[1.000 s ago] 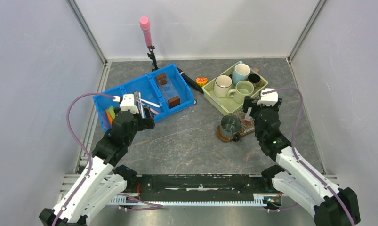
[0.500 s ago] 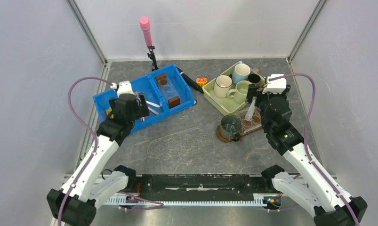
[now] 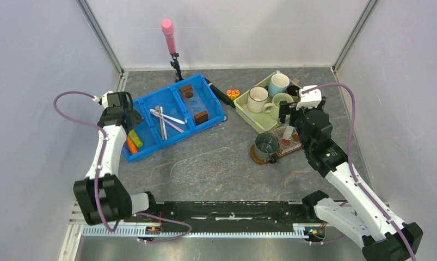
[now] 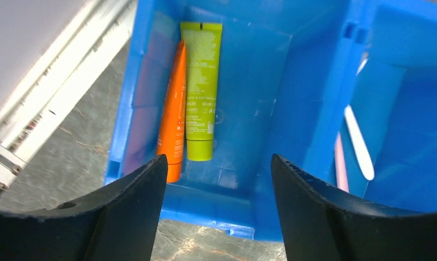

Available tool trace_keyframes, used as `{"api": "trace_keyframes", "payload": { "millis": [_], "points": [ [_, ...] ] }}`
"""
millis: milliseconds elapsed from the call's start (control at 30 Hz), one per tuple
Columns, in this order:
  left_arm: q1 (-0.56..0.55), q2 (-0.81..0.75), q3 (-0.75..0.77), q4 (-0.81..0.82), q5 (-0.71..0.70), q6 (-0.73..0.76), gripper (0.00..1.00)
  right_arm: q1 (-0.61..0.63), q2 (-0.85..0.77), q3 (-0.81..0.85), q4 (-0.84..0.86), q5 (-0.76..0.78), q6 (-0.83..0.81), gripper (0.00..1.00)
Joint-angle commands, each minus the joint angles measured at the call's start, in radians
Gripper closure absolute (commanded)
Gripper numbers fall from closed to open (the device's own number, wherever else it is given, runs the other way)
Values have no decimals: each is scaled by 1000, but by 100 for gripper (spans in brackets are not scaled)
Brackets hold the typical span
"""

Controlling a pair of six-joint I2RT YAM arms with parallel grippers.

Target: Prepare toiletry sets of a toothbrush and toothpaste on the tray

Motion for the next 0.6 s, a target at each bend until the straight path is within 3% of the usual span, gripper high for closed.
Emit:
{"api": "trace_keyframes", "payload": {
  "millis": [0,100,300,567],
  "points": [
    [39,103,30,-7,94,-94,27,5,-40,-11,37,-31,8,2],
    [42,161,22,20,92,-108,37,5,-66,-20,37,0,0,2],
    [48,265,28,21,69,-119,37,5,-121,-35,43,140,-49,2],
    [55,318,-24,-17,41,-141,35,6,-174,-73,63,213,-76,2]
  ]
}}
